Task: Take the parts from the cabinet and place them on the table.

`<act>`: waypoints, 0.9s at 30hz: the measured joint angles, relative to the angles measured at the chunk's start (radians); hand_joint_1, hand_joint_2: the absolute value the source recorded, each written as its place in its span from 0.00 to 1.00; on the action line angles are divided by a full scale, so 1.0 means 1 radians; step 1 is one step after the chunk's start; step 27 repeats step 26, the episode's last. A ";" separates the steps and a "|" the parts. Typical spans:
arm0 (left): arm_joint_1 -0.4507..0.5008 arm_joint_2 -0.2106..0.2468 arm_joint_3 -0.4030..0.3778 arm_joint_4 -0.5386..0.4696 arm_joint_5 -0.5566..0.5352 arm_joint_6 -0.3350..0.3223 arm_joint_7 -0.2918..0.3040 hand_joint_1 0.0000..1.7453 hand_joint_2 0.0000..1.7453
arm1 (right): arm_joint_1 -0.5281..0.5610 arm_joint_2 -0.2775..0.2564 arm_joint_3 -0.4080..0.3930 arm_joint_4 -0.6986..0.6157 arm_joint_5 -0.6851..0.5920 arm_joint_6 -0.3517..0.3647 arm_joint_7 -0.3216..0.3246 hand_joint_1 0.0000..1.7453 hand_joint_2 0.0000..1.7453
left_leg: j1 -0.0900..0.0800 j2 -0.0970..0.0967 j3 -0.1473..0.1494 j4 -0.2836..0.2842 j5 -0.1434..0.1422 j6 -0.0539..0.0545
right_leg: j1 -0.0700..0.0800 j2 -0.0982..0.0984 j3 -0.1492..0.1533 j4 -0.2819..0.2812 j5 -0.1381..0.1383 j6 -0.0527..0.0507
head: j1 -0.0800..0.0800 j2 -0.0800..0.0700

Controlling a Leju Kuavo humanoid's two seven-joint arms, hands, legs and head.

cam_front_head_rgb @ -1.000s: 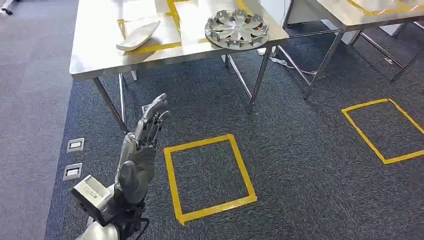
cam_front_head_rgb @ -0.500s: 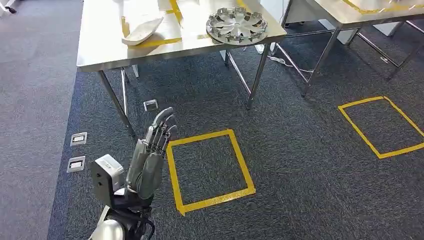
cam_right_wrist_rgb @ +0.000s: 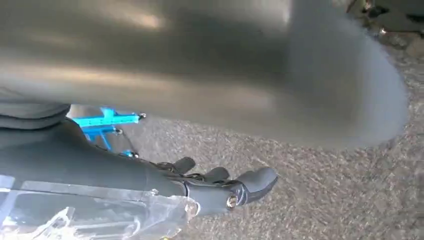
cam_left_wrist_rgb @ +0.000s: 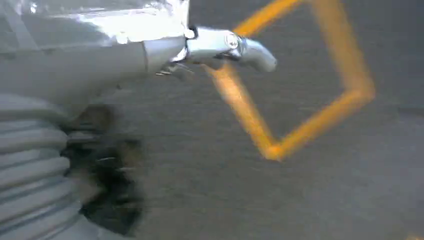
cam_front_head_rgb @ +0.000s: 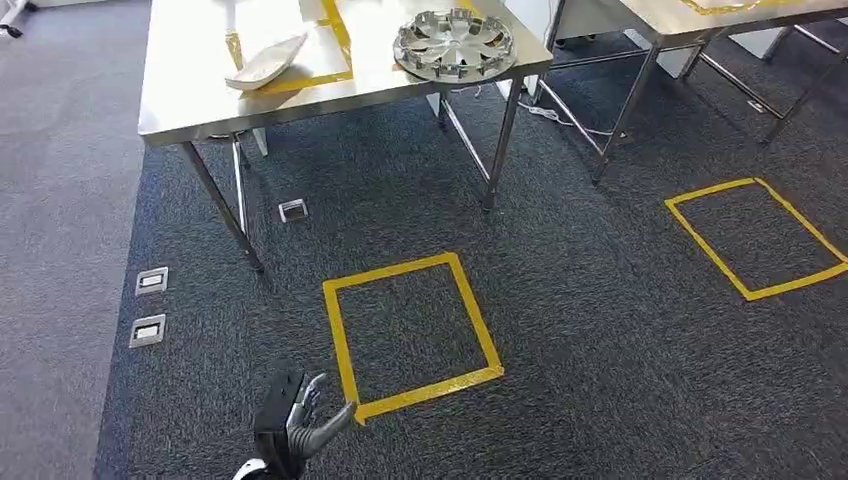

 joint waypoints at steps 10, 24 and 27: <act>0.066 -0.032 -0.030 0.354 -0.019 -0.049 0.273 0.00 1.00 | 0.005 0.001 0.000 0.002 -0.002 0.005 0.010 0.00 1.00 | 0.011 0.005 -0.017 -0.008 0.026 0.026 | -0.012 -0.003 -0.100 0.280 -0.141 0.043 | 0.016 0.000; 0.051 -0.053 -0.145 0.553 -0.060 -0.218 0.474 0.00 1.00 | -0.003 0.004 0.002 0.011 0.006 0.058 0.017 0.00 1.00 | 0.006 -0.007 -0.022 -0.012 0.033 0.000 | -0.006 -0.007 0.057 -0.022 -0.039 0.013 | 0.013 0.000; 0.043 -0.058 -0.159 0.565 -0.060 -0.221 0.475 0.00 1.00 | -0.008 0.004 0.002 0.011 -0.003 0.064 0.011 0.00 1.00 | 0.006 -0.007 -0.021 -0.013 0.033 0.000 | -0.007 -0.007 0.058 -0.022 -0.039 0.013 | 0.013 0.000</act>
